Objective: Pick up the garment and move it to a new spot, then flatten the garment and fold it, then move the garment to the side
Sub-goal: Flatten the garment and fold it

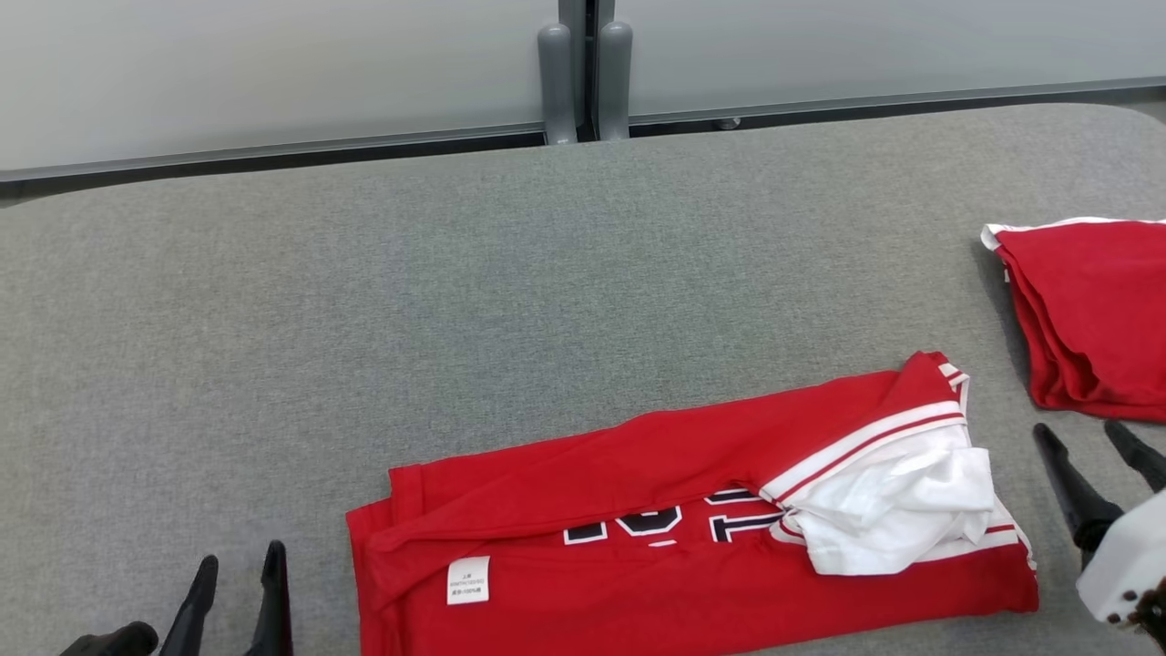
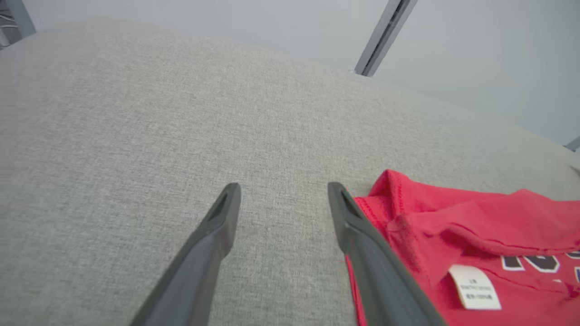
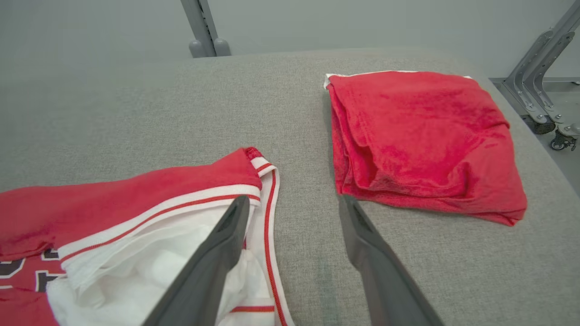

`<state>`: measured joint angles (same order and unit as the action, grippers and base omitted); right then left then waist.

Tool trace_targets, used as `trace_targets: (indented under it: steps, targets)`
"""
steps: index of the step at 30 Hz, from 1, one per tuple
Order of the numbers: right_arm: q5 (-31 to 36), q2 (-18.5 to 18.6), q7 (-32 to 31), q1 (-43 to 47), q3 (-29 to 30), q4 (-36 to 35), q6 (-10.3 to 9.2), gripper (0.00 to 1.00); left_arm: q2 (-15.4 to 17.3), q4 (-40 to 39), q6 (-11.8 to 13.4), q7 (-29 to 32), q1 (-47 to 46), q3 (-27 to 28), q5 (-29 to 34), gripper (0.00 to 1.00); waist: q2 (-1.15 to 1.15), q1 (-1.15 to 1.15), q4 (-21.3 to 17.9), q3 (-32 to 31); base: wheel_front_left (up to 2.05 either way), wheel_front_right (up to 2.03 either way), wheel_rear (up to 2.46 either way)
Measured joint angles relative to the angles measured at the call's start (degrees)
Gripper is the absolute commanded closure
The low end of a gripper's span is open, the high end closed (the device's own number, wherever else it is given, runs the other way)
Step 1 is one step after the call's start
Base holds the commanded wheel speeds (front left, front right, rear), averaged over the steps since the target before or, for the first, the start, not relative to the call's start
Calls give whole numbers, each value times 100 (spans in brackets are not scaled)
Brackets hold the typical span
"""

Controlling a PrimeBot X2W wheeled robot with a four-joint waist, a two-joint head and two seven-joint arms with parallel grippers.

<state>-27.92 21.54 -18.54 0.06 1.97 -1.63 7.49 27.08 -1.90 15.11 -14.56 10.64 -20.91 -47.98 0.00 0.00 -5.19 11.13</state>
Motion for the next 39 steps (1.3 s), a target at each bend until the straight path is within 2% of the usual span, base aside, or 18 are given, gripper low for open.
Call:
trace_targets:
  steps: [1, 4, 6, 9, 13, 18, 21, 22, 23, 24, 25, 29, 31, 35, 37, 39]
  targets:
    - [0, 0, 0, 0, 0, 0, 0, 0, 0, 0, 0, 0, 0, 0, 0, 0, 0, 0, 0, 0, 0, 0, 0]
    - [352, -38, -334, -188, -82, 165, 0, 0, -461, -7, -3, -35, -21, 399, 556, 0, 0, 0, 99, 15, 0, 0, 0]
    - [570, -94, -436, -327, -143, 388, 0, 0, -833, -32, -129, -44, -59, 762, 916, 0, 0, 0, 179, 30, 0, 0, 0]
    - [904, -205, -508, -462, -227, 843, 1, 0, -1380, 4, -488, -43, -50, 1143, 1432, 0, 0, 0, 312, 48, 0, 0, 0]
    - [1333, -269, -464, -567, -294, 1424, 1, 0, -1884, 204, -1014, -45, 8, 1548, 1914, 0, 0, 0, 463, 92, 0, 0, 0]
    - [1523, -419, -294, -723, -207, 2016, 2, 0, -2232, 369, -1533, -52, 6, 2014, 2324, 0, 0, 0, 554, 173, 0, 0, 0]
    - [1318, -488, -252, -814, -218, 2210, 1, 0, -2332, 416, -1761, -52, -8, 2210, 2480, 0, 0, 1, 581, 201, 0, 0, 0]
    - [1165, -499, -248, -842, -246, 2271, 1, 56, -2364, 432, -1814, -52, -26, 2252, 2509, 0, 0, 0, 588, 205, 0, 0, 0]
    - [951, -503, -252, -875, -314, 2299, 1, 56, -2382, 449, -1859, -52, -35, 2294, 2544, 0, 0, 0, 592, 202, 0, 0, 0]
    - [703, -505, -253, -900, -450, 2290, 1, 96, -2397, 464, -1903, -52, -40, 2323, 2580, 0, 0, 0, 598, 193, 0, 0, 0]
    - [428, -500, -250, -920, -563, 2259, -22, 100, -2406, 475, -1933, -52, -41, 2357, 2601, 0, 0, 0, 602, 180, 0, 0, 0]
    - [-524, -333, -188, -956, -659, 2092, -14, 100, -2418, 534, -2014, -53, -49, 2441, 2597, 0, 0, 0, 593, 87, 0, 0, 0]
    - [-958, 57, -298, -967, -474, 1904, -5, 100, -2420, 588, -2016, -53, -43, 2390, 2514, 0, 0, 0, 587, -25, 0, 0, 0]
    - [-1307, 643, -623, -961, 167, 1525, 1, 100, -2423, 667, -2012, -53, -17, 2313, 2415, 0, 0, 0, 614, -178, 0, 0, 0]
    - [-1539, 825, -868, -895, 488, 1211, -7, 100, -2427, 695, -2012, -53, -12, 2240, 2413, 0, 0, 0, 653, -238, 0, 0, 0]
    - [-1844, 846, -1155, -789, 627, 761, -7, 100, -2430, 722, -2012, -52, 12, 2179, 2372, 0, 0, 0, 699, -287, 0, 0, 0]
